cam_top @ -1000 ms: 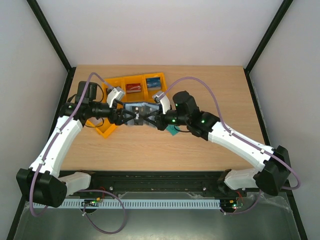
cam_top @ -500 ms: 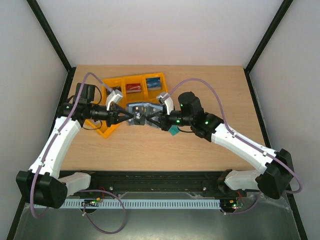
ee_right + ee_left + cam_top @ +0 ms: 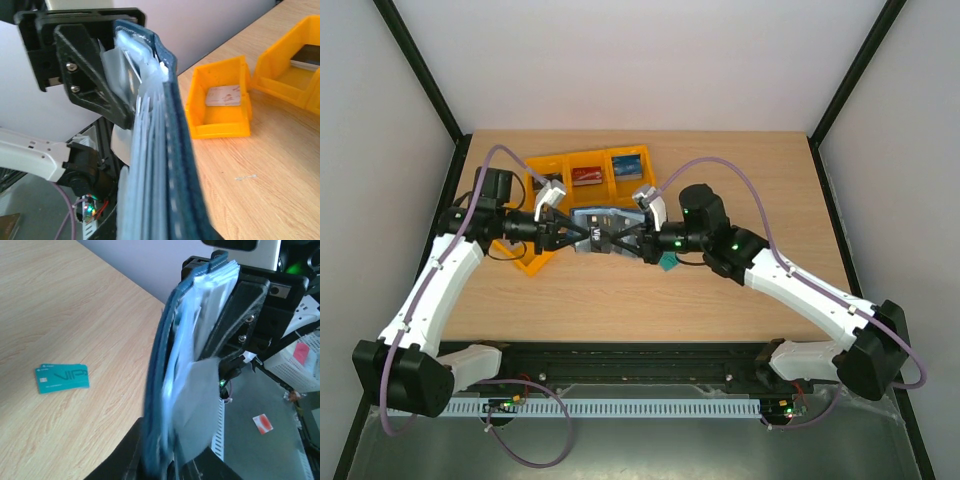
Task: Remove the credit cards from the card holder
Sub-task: Open the card holder, then remove the credit card from the card holder.
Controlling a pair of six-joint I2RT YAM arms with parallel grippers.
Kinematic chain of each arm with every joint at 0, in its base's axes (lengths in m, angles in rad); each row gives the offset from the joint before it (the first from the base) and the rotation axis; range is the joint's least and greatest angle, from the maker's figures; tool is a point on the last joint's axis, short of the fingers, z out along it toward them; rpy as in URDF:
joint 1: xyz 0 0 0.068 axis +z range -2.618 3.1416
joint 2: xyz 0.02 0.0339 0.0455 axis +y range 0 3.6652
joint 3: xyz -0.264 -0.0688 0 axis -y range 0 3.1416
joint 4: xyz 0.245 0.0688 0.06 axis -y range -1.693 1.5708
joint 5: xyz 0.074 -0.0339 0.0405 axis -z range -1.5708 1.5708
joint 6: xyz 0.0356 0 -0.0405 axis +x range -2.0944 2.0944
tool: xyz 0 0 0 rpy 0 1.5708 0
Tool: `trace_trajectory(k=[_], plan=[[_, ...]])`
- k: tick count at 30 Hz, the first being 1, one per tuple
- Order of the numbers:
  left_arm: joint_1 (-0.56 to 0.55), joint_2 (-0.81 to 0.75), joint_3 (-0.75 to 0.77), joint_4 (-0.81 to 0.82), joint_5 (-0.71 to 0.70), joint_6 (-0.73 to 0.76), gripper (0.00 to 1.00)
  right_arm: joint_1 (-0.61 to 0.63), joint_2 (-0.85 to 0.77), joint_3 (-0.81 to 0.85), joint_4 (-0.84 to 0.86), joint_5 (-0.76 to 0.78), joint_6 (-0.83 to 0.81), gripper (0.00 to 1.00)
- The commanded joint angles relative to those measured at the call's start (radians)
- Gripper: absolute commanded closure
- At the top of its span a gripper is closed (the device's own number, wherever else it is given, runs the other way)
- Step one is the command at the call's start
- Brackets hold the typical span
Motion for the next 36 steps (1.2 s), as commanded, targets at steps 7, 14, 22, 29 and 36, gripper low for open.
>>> trace_trajectory(k=[7,14,22,29,36], plan=[[-0.043,-0.002,-0.022,0.088,0.036,-0.055,0.97,0.026,0.015,0.021,0.137,-0.121,0.015,0.98],[-0.017,-0.015,-0.019,0.116,0.024,-0.090,0.98,0.006,-0.021,0.020,0.063,0.066,0.012,0.88],[-0.009,-0.013,-0.058,0.245,-0.208,-0.264,0.98,-0.034,-0.050,0.102,-0.208,0.573,0.054,0.55],[-0.006,-0.002,-0.063,0.258,-0.256,-0.284,0.98,0.023,-0.089,0.139,-0.215,0.439,-0.037,0.64],[-0.008,0.001,-0.059,0.234,-0.149,-0.248,0.98,0.056,-0.040,0.046,0.140,0.066,0.060,0.65]])
